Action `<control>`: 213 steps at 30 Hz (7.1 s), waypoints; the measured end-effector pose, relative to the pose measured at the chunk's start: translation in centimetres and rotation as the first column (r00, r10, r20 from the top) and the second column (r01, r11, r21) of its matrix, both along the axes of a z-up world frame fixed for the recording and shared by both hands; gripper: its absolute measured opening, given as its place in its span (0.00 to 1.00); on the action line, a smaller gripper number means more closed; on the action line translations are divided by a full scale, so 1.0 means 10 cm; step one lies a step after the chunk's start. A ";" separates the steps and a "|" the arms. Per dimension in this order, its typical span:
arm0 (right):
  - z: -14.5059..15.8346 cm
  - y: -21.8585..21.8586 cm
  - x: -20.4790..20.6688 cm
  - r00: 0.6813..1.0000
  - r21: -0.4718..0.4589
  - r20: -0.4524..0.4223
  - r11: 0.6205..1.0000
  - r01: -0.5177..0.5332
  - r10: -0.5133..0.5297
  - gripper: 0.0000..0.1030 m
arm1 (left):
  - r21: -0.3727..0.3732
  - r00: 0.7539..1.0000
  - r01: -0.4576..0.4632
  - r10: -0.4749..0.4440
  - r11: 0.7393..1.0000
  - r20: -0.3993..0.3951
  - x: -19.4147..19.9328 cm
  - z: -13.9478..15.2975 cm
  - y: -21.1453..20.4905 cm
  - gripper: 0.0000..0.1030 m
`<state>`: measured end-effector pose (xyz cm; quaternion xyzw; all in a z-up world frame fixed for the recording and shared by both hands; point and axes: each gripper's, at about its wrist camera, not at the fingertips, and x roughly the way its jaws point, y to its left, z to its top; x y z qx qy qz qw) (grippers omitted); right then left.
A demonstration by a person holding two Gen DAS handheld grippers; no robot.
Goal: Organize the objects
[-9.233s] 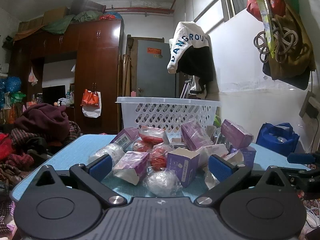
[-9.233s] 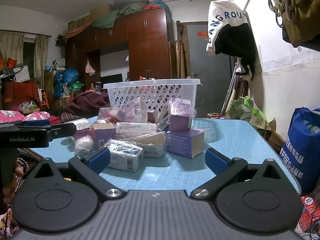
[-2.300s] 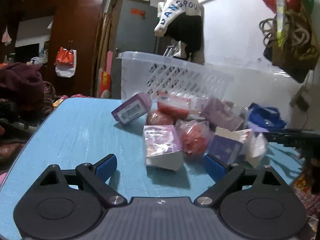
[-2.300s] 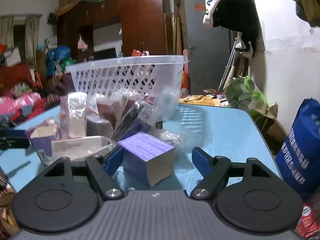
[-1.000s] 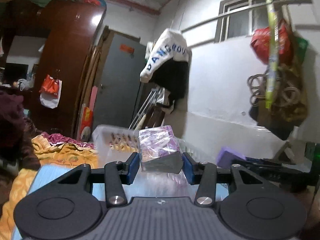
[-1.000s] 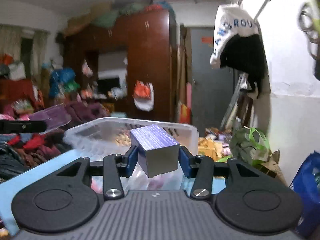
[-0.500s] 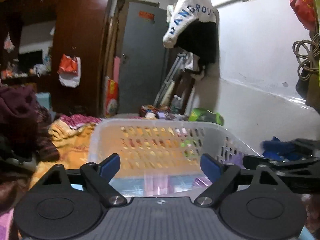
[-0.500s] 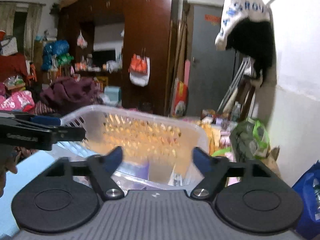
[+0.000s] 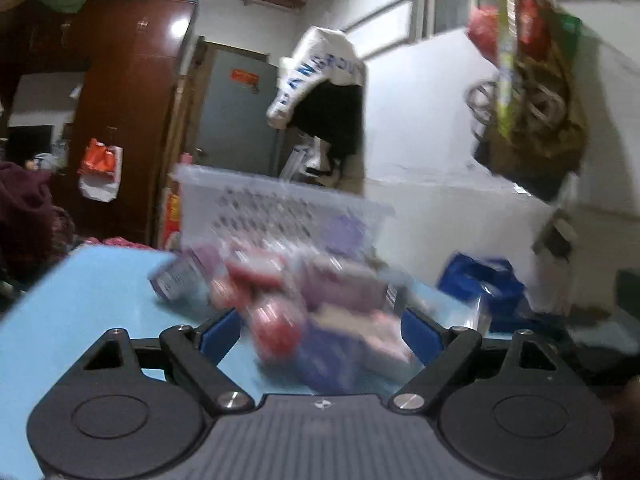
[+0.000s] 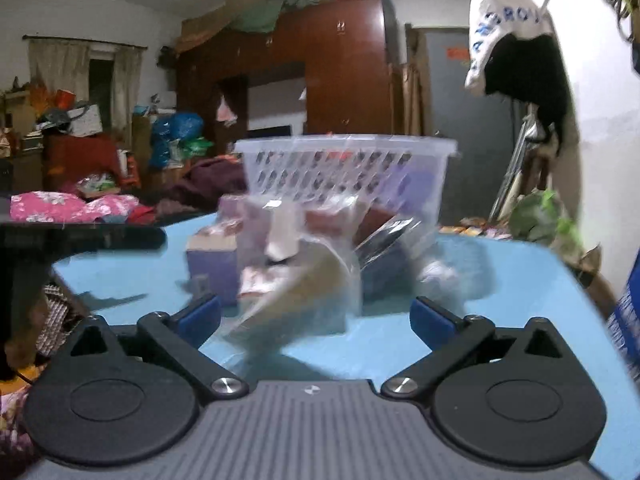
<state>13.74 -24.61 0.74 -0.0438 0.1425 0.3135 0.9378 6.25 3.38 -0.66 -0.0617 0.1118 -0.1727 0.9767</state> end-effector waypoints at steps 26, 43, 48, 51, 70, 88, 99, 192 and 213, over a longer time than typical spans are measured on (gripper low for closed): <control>-0.16 -0.18 -0.33 0.997 -0.051 0.057 0.998 0.048 -0.045 0.40 | 0.138 0.996 -0.050 0.039 0.989 0.082 -0.05 -0.18 -0.32 0.45; 1.33 0.62 1.35 0.996 0.002 0.046 0.997 0.071 -0.071 0.41 | -0.194 0.996 -0.084 0.084 0.977 -0.011 1.20 1.10 0.49 0.45; 1.27 0.94 2.03 0.987 -0.094 -0.109 0.989 0.111 -0.121 0.42 | -0.172 0.975 -0.159 0.127 0.972 -0.182 2.02 1.18 0.54 0.45; 1.19 1.00 2.03 0.991 -0.078 -0.108 0.994 0.075 -0.083 0.61 | -0.166 0.978 -0.141 0.111 0.976 -0.179 2.10 1.11 0.49 0.52; 0.24 -0.24 1.21 0.931 -0.036 -0.314 0.982 0.186 -0.187 0.99 | 0.006 0.988 -0.115 0.115 0.993 -0.107 0.60 0.43 0.67 0.87; 0.22 -0.35 1.07 0.963 0.048 -0.210 0.983 0.180 -0.166 0.49 | 0.172 0.973 -0.034 0.072 0.985 -0.219 0.80 0.16 0.09 0.73; 0.28 -0.40 0.73 0.977 0.133 0.020 0.969 0.208 -0.212 0.49 | 0.094 0.994 -0.088 0.094 0.992 -0.061 0.51 0.17 0.18 0.43; 0.35 -0.23 1.05 0.985 0.061 -0.137 0.992 0.110 -0.101 0.40 | -0.039 0.996 0.025 -0.029 0.999 -0.090 0.93 0.16 -0.20 0.71; 1.09 0.05 0.85 0.995 0.173 0.093 0.985 0.019 -0.036 0.37 | -0.179 0.999 0.032 -0.029 0.983 0.021 0.97 0.76 0.08 0.71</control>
